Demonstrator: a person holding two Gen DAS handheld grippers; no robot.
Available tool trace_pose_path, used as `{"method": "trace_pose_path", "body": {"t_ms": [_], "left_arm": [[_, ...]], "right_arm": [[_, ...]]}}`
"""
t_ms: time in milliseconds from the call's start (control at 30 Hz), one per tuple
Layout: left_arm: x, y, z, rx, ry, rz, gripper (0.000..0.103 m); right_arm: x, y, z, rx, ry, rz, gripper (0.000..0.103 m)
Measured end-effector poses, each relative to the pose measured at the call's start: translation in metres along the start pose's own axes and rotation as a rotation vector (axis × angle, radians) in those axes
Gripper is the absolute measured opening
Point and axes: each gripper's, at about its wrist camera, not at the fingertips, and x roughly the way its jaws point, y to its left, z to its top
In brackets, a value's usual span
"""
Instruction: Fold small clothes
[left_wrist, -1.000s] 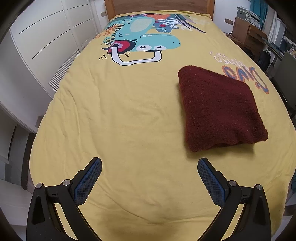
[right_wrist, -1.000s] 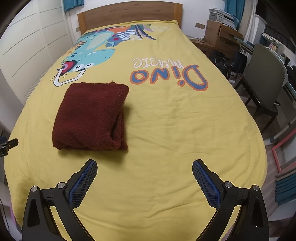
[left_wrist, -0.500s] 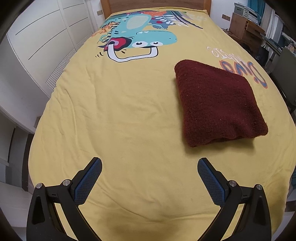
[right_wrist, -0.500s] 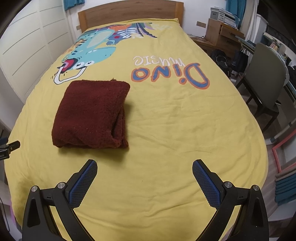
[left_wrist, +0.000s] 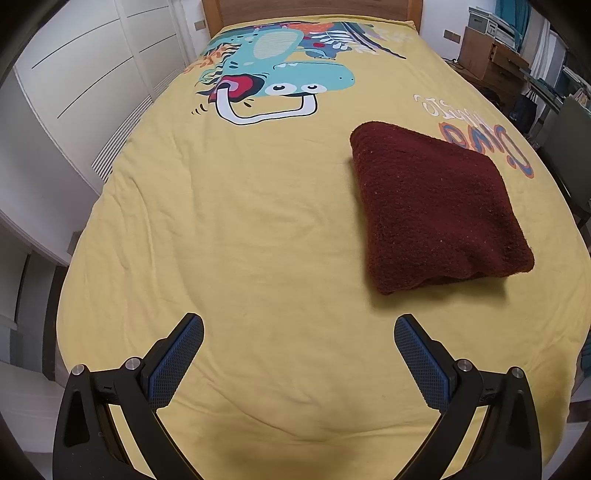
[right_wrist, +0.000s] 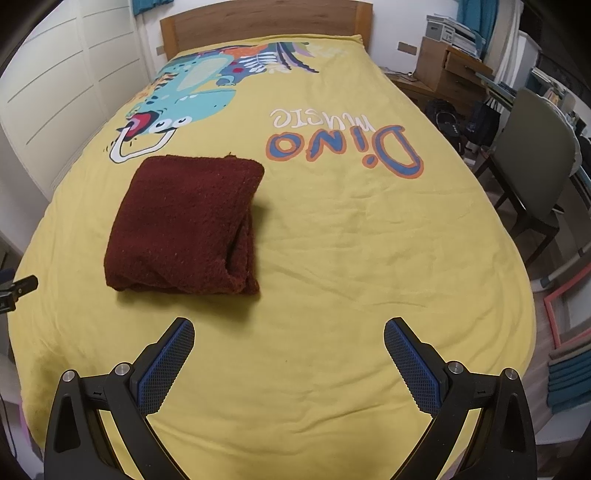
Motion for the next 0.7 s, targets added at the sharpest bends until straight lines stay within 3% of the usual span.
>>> {"method": "trace_pose_path", "body": {"t_ms": [700], "left_arm": [[-0.0009, -0.001, 0.001, 0.0, 0.012, -0.011, 0.102]], "right_arm": [[0.0014, -0.0023, 0.0014, 0.004, 0.002, -0.006, 0.103]]}}
